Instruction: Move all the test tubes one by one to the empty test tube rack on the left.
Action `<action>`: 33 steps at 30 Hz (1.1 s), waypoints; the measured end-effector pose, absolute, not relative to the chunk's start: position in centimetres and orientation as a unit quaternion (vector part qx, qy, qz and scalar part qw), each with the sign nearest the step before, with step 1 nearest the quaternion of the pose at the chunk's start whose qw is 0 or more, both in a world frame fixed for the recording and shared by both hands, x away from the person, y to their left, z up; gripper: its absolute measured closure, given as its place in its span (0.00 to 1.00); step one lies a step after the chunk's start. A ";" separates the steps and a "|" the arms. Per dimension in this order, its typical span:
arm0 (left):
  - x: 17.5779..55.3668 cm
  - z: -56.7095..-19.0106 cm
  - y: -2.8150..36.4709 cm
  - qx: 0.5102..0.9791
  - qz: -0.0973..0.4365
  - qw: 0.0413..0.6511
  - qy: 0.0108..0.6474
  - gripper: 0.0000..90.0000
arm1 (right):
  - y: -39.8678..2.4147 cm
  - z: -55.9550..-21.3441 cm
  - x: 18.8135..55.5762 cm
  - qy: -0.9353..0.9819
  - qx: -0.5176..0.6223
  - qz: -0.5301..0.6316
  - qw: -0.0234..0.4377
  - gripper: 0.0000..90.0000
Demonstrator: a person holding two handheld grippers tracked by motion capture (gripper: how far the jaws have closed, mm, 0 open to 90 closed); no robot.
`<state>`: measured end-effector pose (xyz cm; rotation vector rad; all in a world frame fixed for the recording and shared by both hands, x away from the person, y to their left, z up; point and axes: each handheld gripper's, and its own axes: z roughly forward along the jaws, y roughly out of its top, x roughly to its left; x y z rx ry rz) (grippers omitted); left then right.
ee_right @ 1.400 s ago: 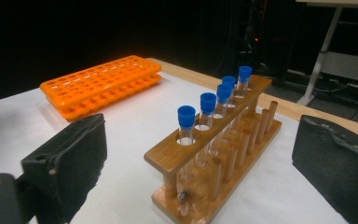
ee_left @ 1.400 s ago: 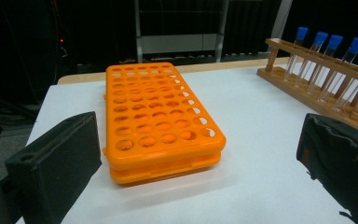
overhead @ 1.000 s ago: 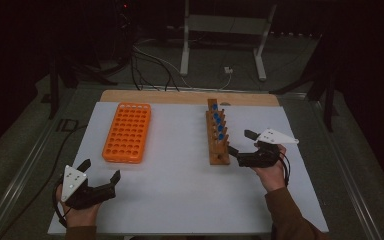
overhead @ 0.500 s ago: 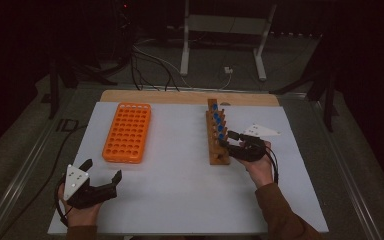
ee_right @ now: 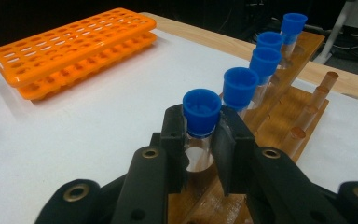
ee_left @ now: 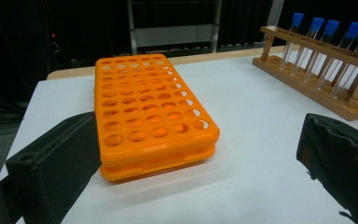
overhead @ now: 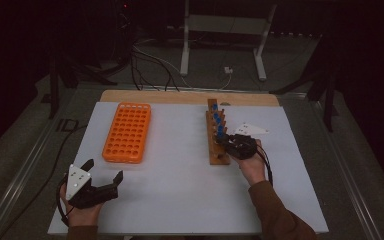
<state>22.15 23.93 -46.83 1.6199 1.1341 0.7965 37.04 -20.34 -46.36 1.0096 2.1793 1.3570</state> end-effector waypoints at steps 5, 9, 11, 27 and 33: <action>22.2 -46.9 23.9 0.666 0.327 0.484 0.465 0.00 | -19.9 -46.4 37.2 0.781 0.357 0.476 0.191 0.84; 22.1 -46.9 23.9 0.665 0.326 0.484 0.465 0.00 | -19.7 -46.7 37.4 0.780 0.361 0.474 0.191 0.83; 22.1 -46.9 23.9 0.665 0.325 0.484 0.466 0.00 | -19.7 -46.7 37.4 0.780 0.363 0.473 0.191 0.84; 22.2 -47.0 23.8 0.667 0.321 0.484 0.466 0.00 | -19.9 -46.3 37.2 0.772 0.369 0.480 0.193 0.86; 22.4 -46.7 23.6 0.660 0.312 0.497 0.469 0.00 | -20.3 -45.2 37.1 0.768 0.371 0.487 0.189 0.86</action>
